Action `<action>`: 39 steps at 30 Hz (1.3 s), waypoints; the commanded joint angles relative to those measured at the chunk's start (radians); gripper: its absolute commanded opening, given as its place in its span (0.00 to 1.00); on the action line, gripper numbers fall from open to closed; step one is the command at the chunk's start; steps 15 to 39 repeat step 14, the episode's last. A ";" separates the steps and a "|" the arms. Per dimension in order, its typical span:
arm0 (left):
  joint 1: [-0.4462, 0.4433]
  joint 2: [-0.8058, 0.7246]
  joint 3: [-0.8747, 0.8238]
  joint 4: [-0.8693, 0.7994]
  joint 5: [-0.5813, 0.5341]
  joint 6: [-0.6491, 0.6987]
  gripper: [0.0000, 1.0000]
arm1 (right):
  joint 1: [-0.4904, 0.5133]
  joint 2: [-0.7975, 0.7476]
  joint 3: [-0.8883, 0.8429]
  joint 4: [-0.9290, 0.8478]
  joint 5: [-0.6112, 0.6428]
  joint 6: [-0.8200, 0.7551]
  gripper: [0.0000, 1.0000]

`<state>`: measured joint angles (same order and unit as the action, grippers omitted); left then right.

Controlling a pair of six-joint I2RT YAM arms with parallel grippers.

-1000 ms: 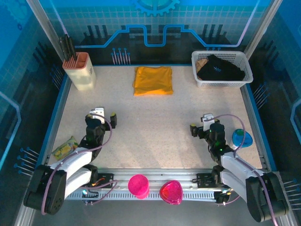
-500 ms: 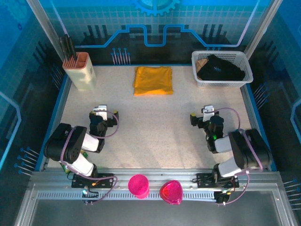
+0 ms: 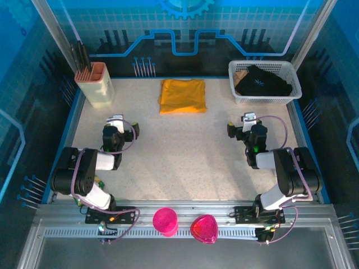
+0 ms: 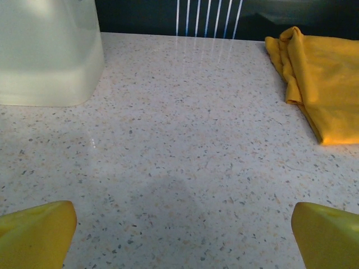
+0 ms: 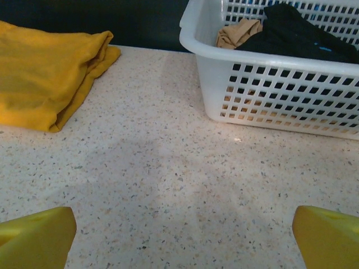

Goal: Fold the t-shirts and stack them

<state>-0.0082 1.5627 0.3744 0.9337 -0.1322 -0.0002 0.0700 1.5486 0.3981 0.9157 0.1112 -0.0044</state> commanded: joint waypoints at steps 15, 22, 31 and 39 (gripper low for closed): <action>-0.004 -0.010 0.012 -0.017 0.042 0.003 0.99 | 0.002 -0.006 -0.005 -0.012 -0.001 0.000 1.00; -0.004 -0.010 0.012 -0.017 0.042 0.003 0.99 | 0.002 -0.006 -0.005 -0.012 -0.001 0.000 1.00; -0.004 -0.010 0.012 -0.017 0.042 0.003 0.99 | 0.002 -0.006 -0.005 -0.012 -0.001 0.000 1.00; -0.004 -0.010 0.012 -0.017 0.042 0.003 0.99 | 0.002 -0.006 -0.005 -0.012 -0.001 0.000 1.00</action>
